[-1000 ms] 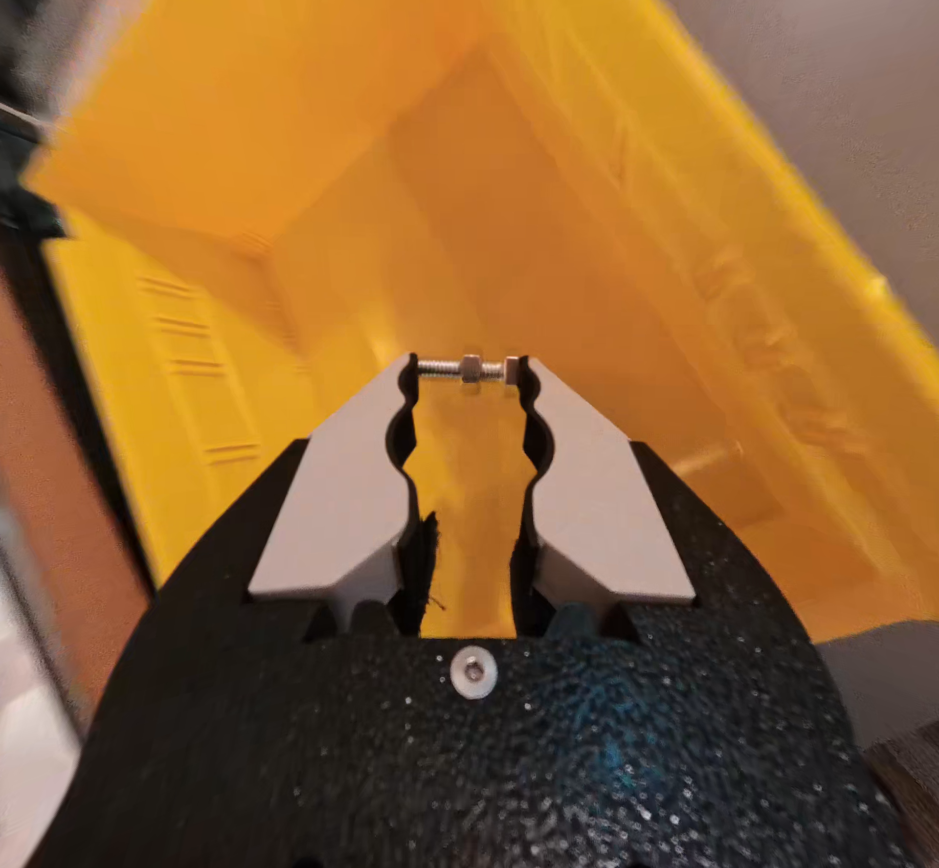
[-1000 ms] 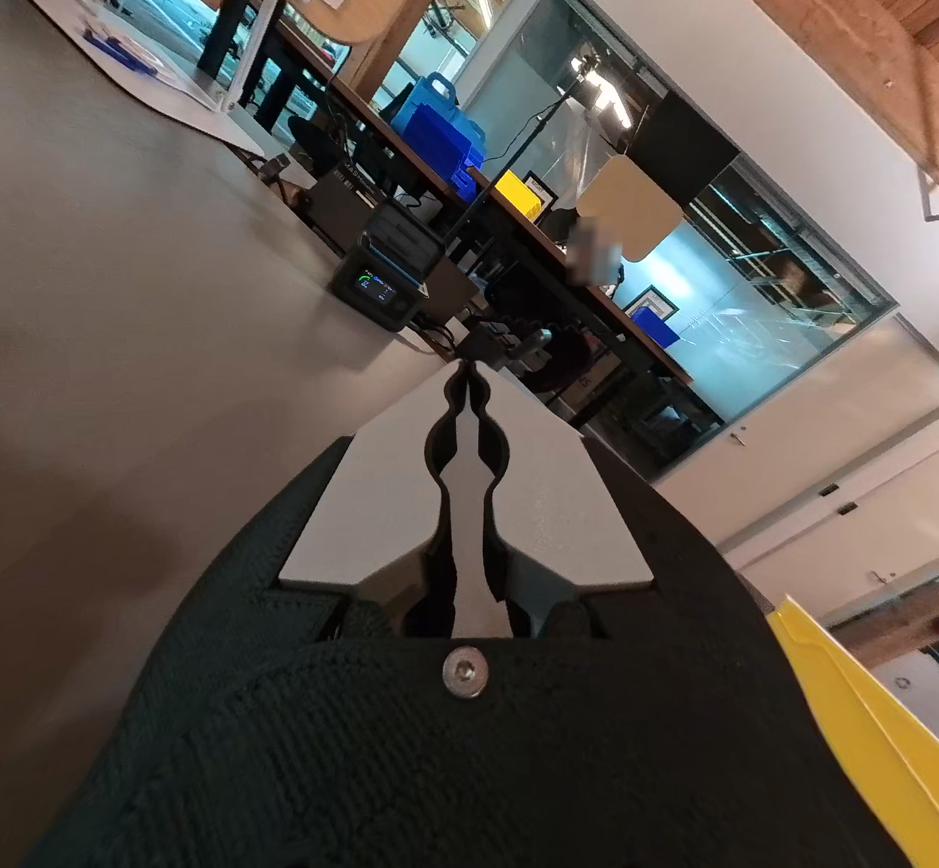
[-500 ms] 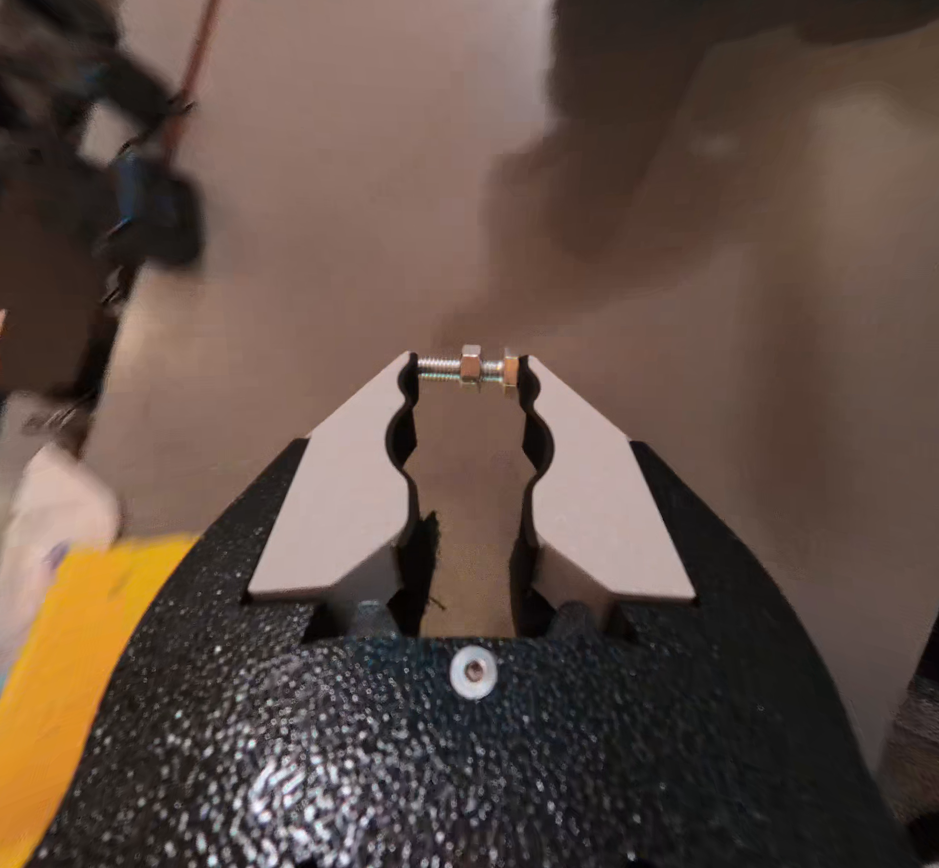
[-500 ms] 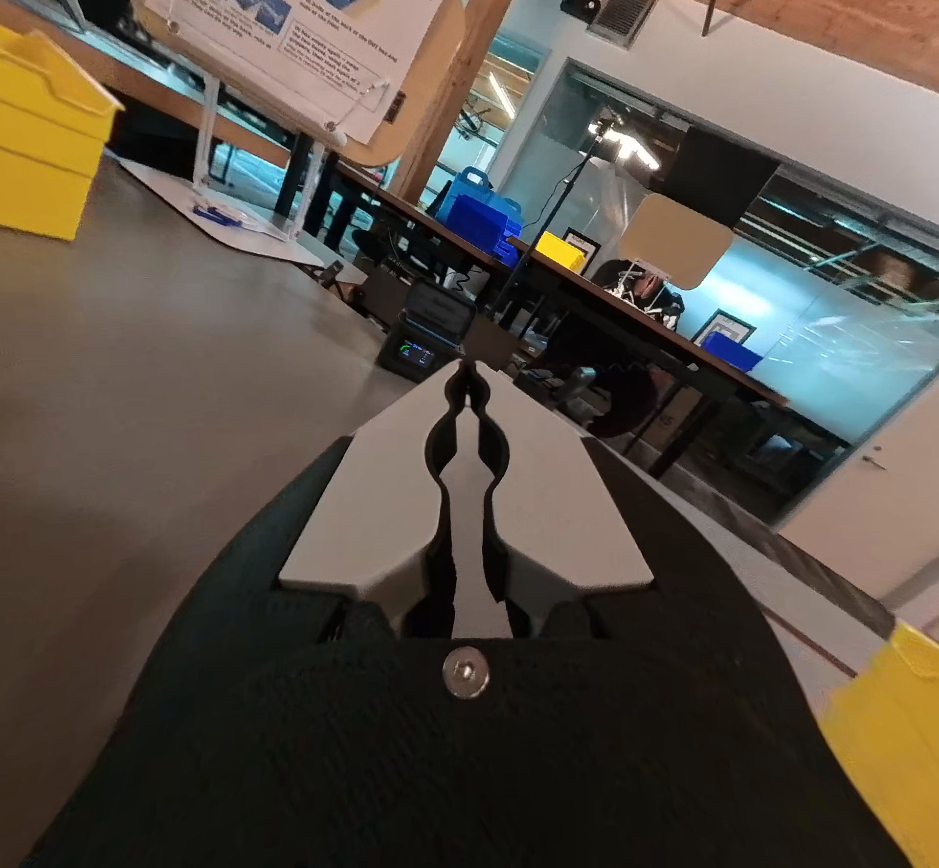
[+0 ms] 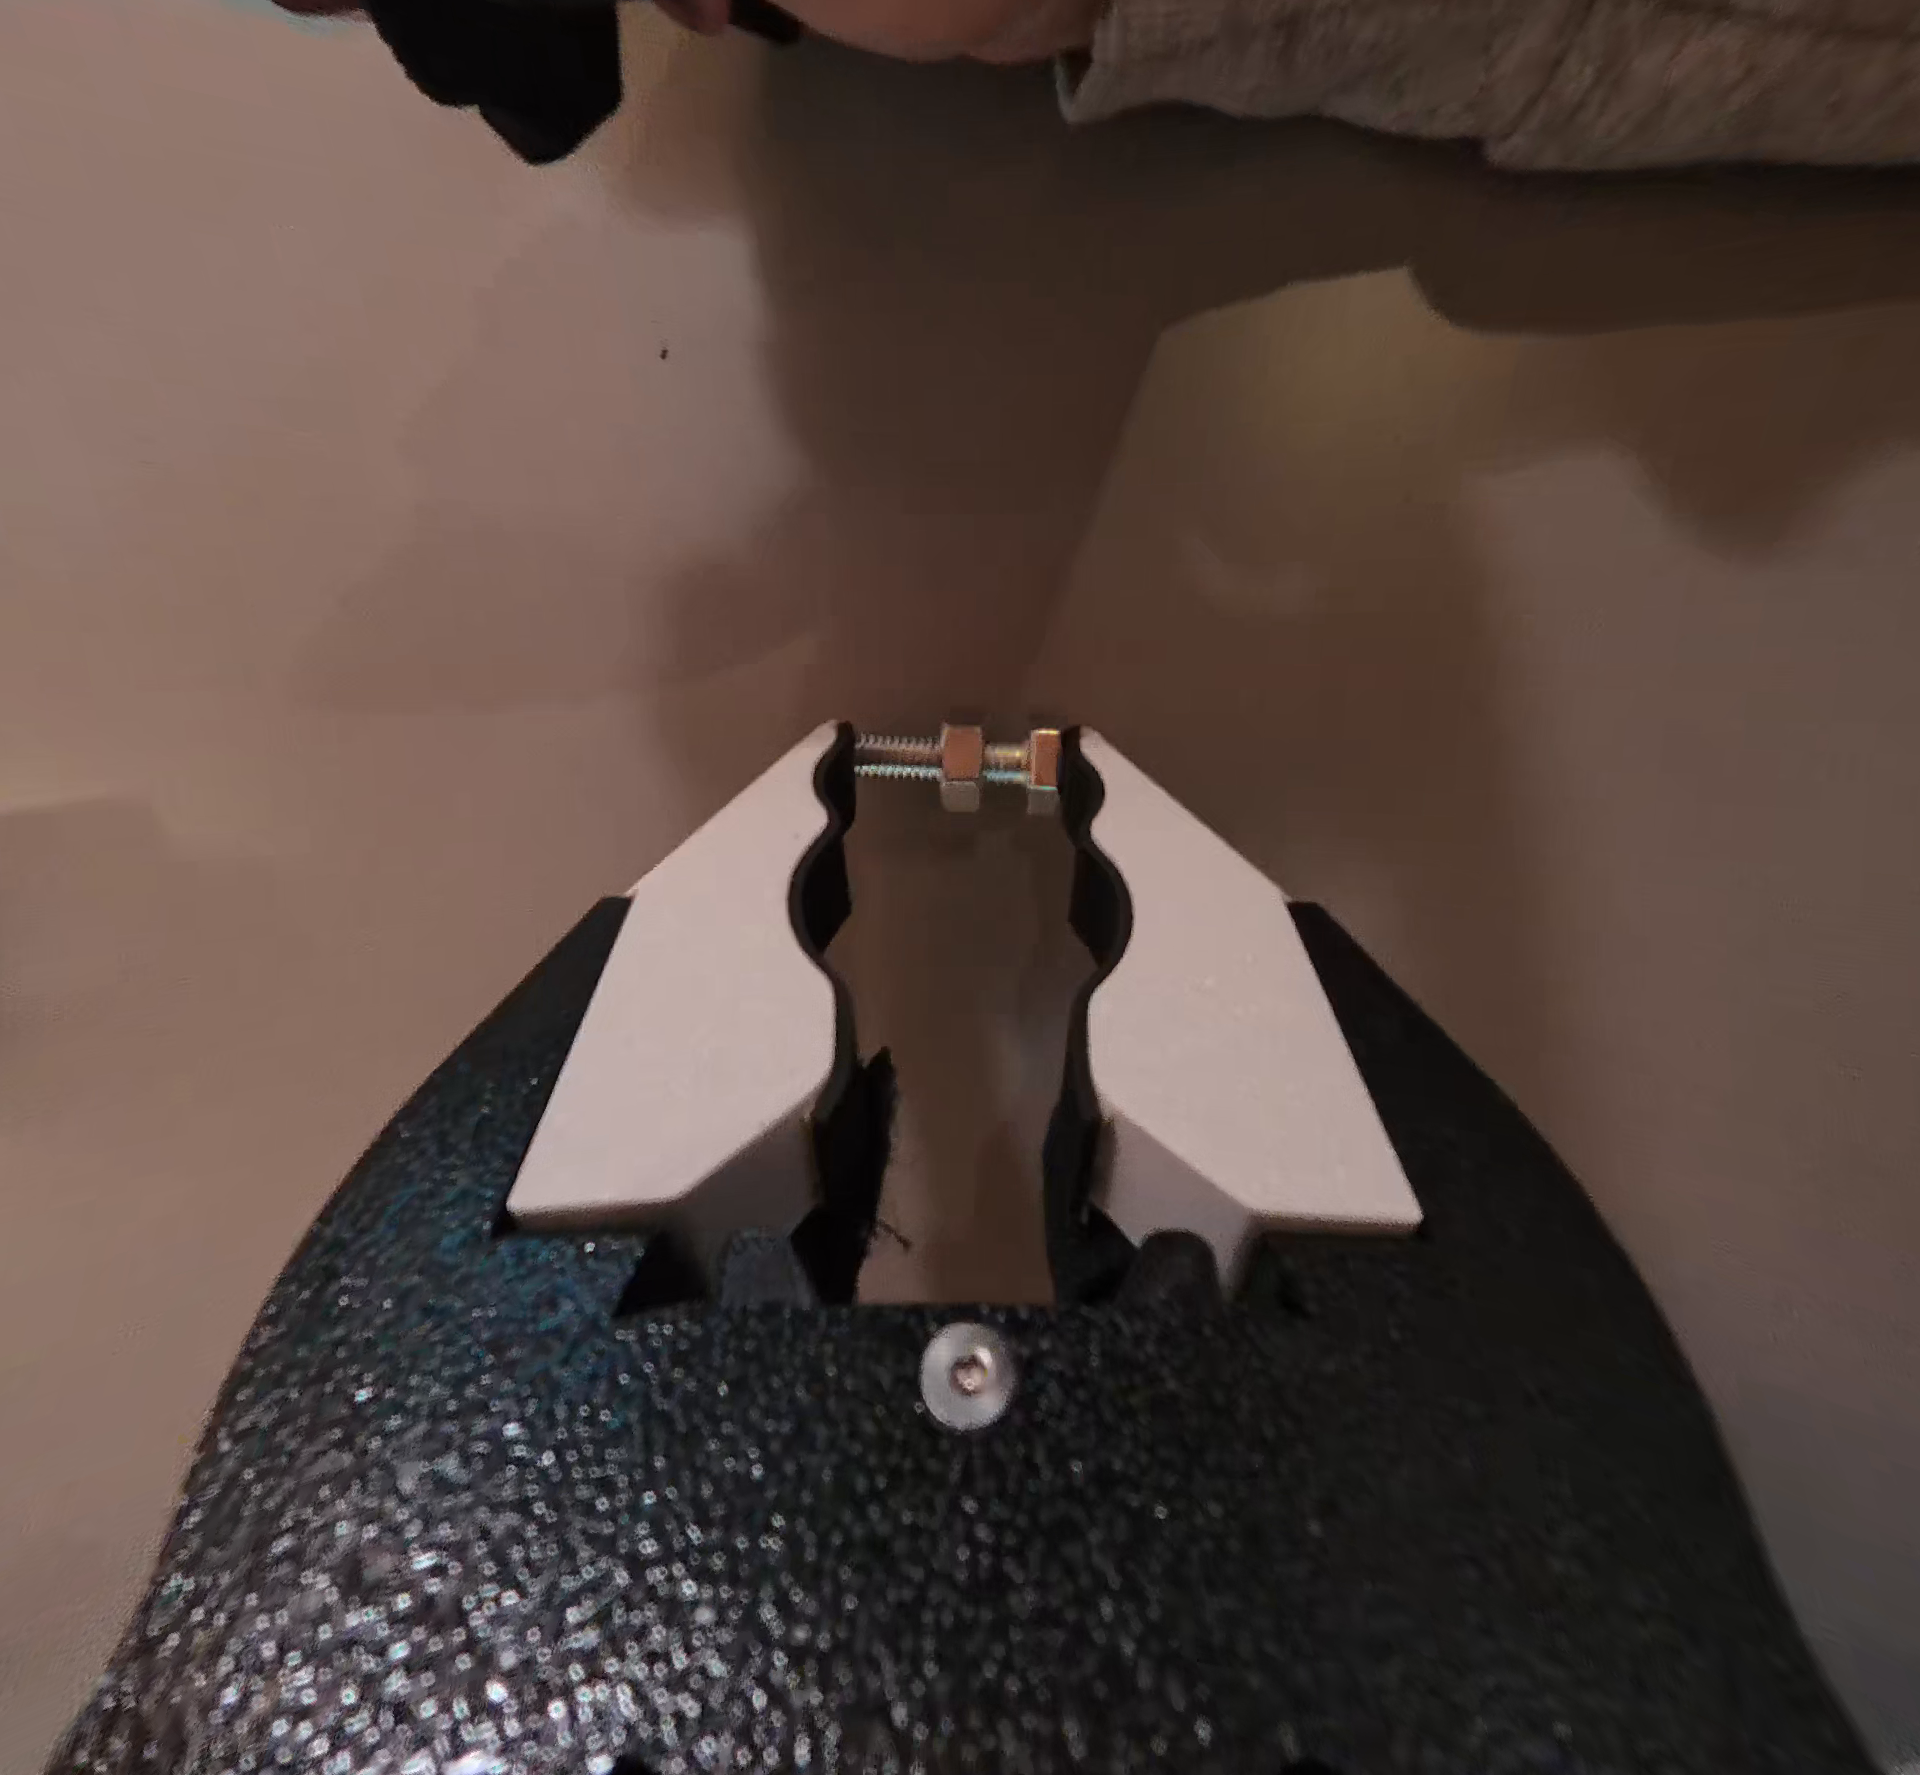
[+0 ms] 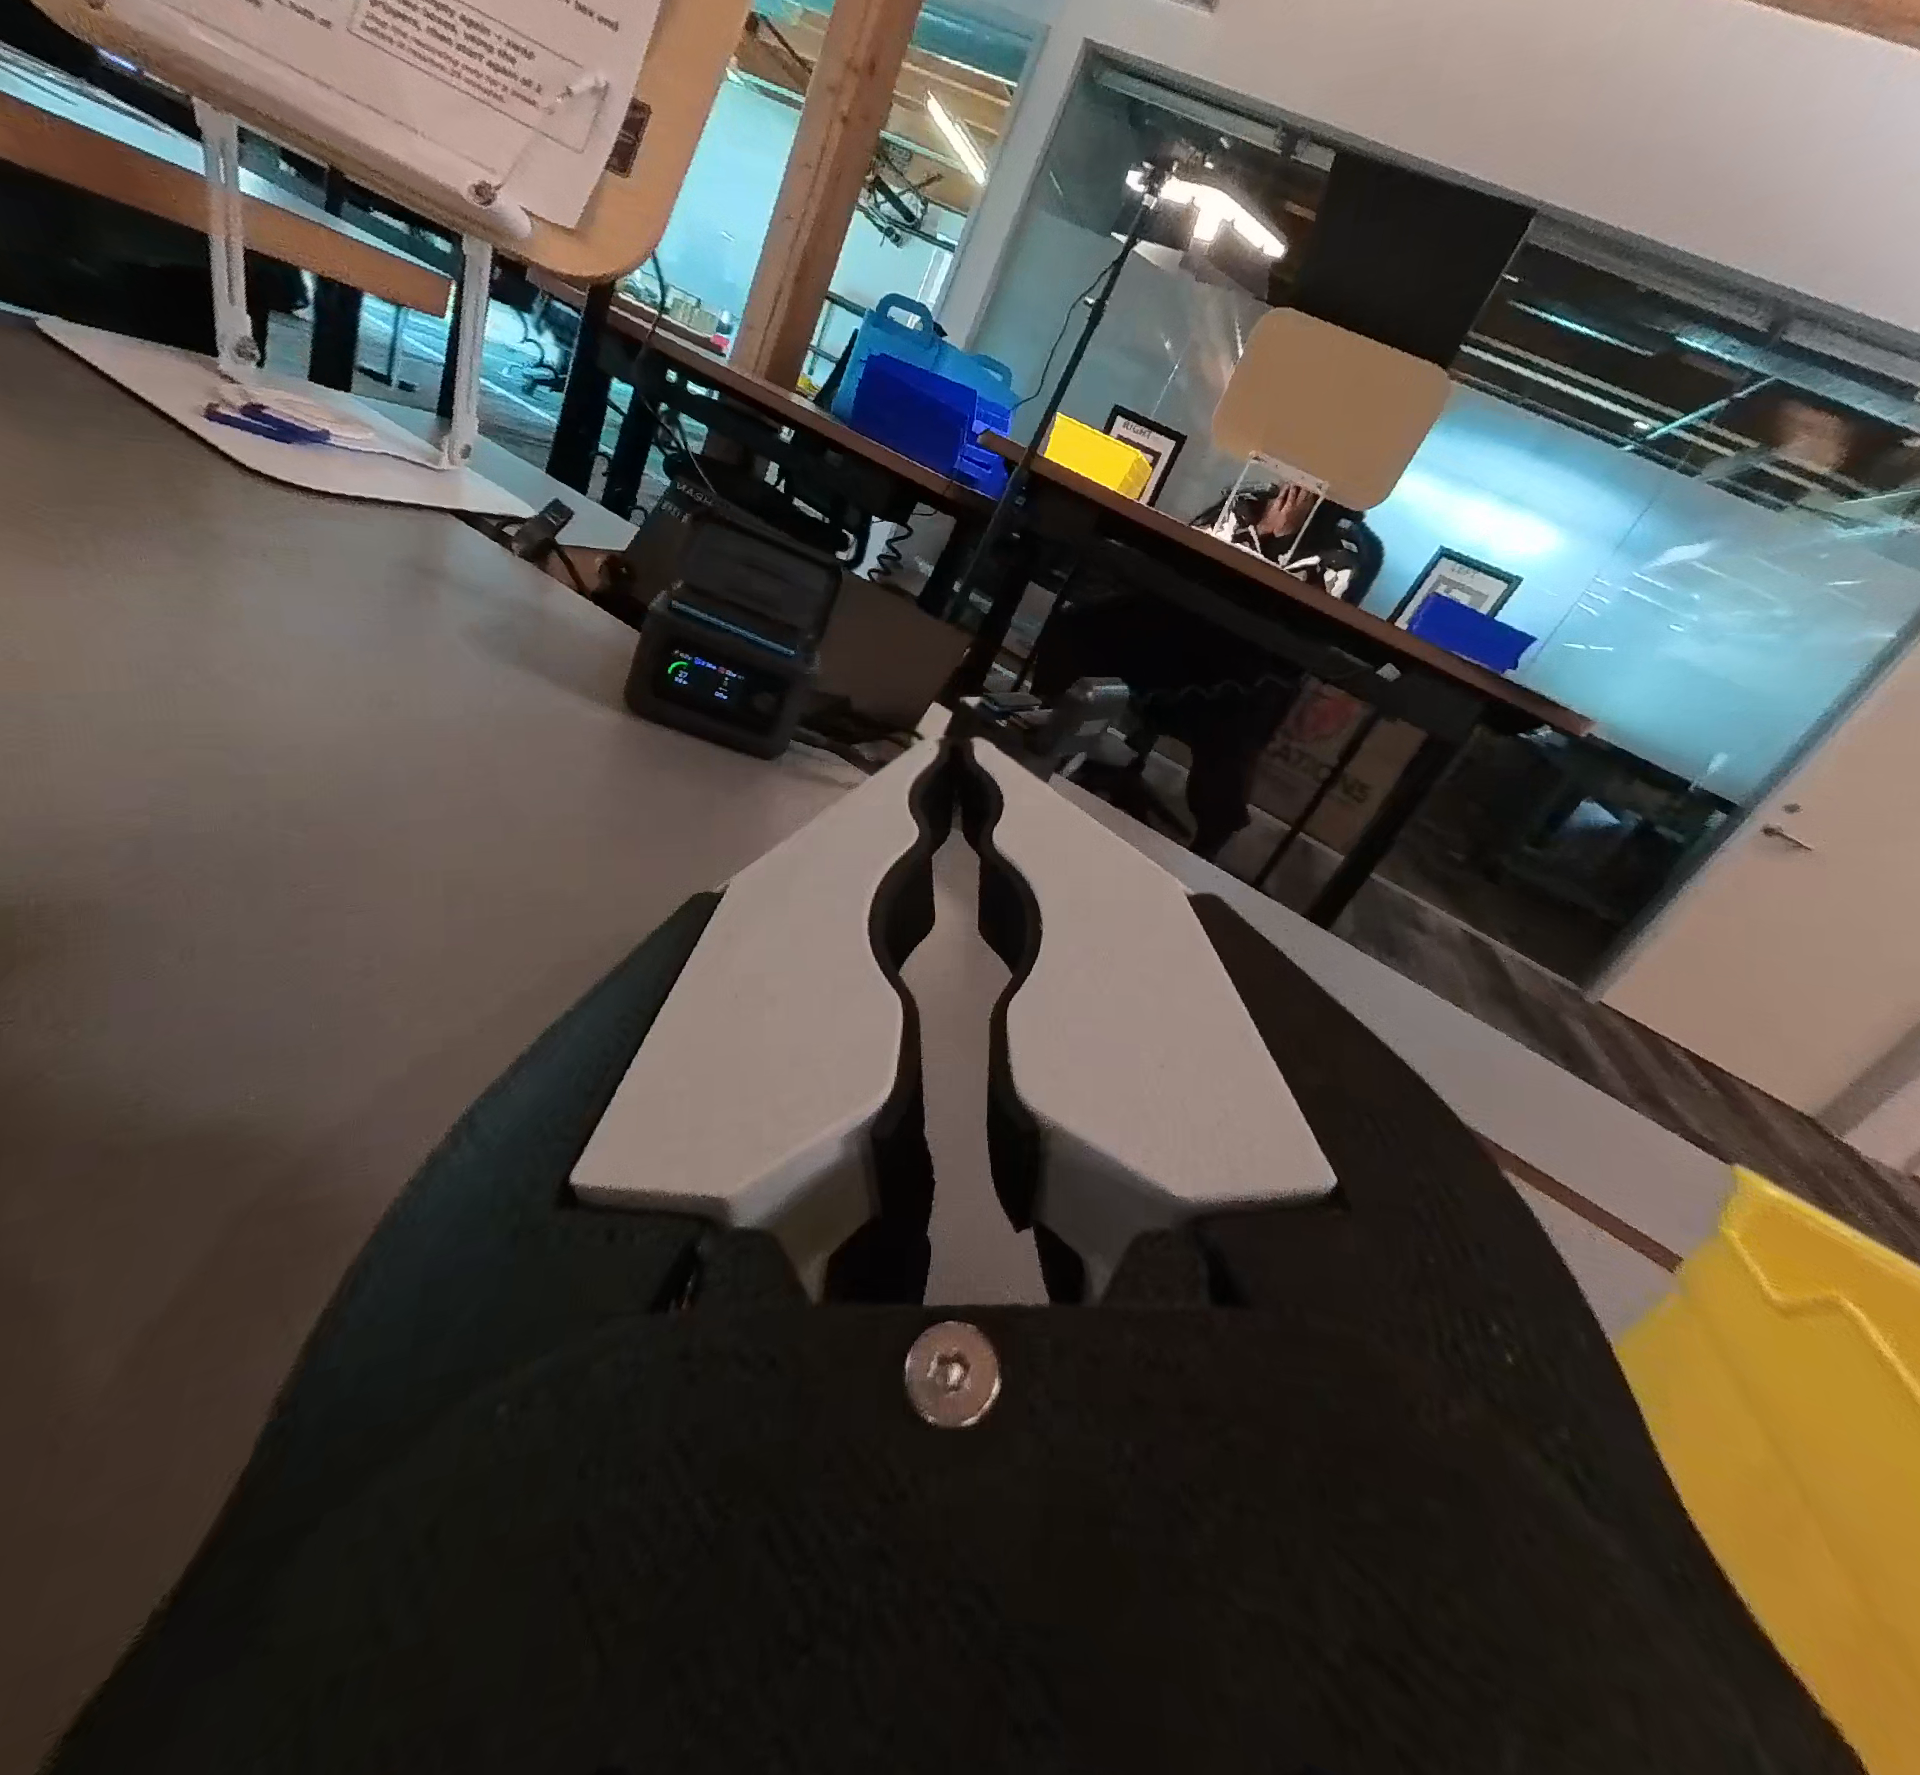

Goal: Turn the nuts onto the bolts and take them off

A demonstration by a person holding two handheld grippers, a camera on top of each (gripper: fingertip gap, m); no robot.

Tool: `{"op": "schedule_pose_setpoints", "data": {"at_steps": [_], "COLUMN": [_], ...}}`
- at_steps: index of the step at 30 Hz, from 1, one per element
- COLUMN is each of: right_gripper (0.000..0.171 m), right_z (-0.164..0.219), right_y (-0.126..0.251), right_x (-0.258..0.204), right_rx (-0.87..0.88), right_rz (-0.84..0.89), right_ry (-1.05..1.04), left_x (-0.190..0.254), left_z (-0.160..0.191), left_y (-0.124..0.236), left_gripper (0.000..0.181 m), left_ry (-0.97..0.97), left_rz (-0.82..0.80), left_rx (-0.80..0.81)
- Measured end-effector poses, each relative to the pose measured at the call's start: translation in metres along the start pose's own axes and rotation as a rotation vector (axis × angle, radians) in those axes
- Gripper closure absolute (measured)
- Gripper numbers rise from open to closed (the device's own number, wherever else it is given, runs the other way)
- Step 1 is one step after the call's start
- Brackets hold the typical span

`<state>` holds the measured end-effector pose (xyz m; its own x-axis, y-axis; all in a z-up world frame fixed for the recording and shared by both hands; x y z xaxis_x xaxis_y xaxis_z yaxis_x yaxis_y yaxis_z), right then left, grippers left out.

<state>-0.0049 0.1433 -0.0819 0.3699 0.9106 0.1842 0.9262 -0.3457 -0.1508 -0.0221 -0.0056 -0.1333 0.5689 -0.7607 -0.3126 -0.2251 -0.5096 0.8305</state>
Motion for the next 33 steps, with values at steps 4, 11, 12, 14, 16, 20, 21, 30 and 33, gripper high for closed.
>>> {"op": "schedule_pose_setpoints", "data": {"at_steps": [4, 11, 12, 14, 16, 20, 21, 30, 33], "right_gripper": [0.171, 0.171, 0.171, 0.171, 0.171, 0.171, 0.171, 0.171, 0.171], "right_z": [-0.003, -0.007, -0.007, -0.007, -0.008, -0.007, -0.007, -0.007, -0.006], "right_y": [-0.001, -0.001, -0.001, -0.001, 0.0, 0.0, 0.001, 0.0, 0.0], "right_x": [-0.003, -0.004, -0.004, -0.004, -0.003, -0.001, -0.001, 0.0, 0.001], "right_rx": [0.002, 0.014, 0.015, 0.017, 0.021, 0.017, 0.018, 0.019, 0.011], "right_rz": [-0.026, -0.049, -0.048, -0.048, -0.046, -0.046, -0.044, -0.05, -0.047], "right_ry": [-0.003, -0.048, -0.059, -0.071, -0.088, -0.128, -0.13, -0.175, -0.198], "left_x": [-0.003, -0.009, -0.008, -0.007, -0.007, -0.006, -0.006, 0.007, 0.012], "left_z": [0.003, 0.007, 0.004, 0.003, 0.002, -0.004, -0.002, 0.022, 0.022], "left_y": [-0.002, 0.014, 0.015, 0.015, 0.012, 0.004, 0.002, 0.013, 0.011], "left_gripper": [0.144, 0.09, 0.089, 0.092, 0.096, 0.095, 0.095, 0.118, 0.129], "left_ry": [0.047, 0.298, 0.32, 0.336, 0.369, 0.431, 0.43, 0.41, 0.443], "left_rz": [-0.004, -0.239, -0.265, -0.345, -0.415, -0.446, -0.457, -0.542, -0.468], "left_rx": [-0.019, 0.09, 0.118, 0.112, 0.091, 0.053, 0.011, -0.153, -0.08]}}
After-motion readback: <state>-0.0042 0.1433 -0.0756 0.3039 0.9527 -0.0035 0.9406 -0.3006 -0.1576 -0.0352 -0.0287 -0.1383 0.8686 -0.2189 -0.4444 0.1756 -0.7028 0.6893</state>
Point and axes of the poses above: each gripper's, where its closed fingertips meet, y back along the fingers, z out of its underside, x = y × z across the jaws, the point moved 6 cm from there along y, back along the fingers, and after that the axes turned 14 degrees about -y, right-handed, at the moved point
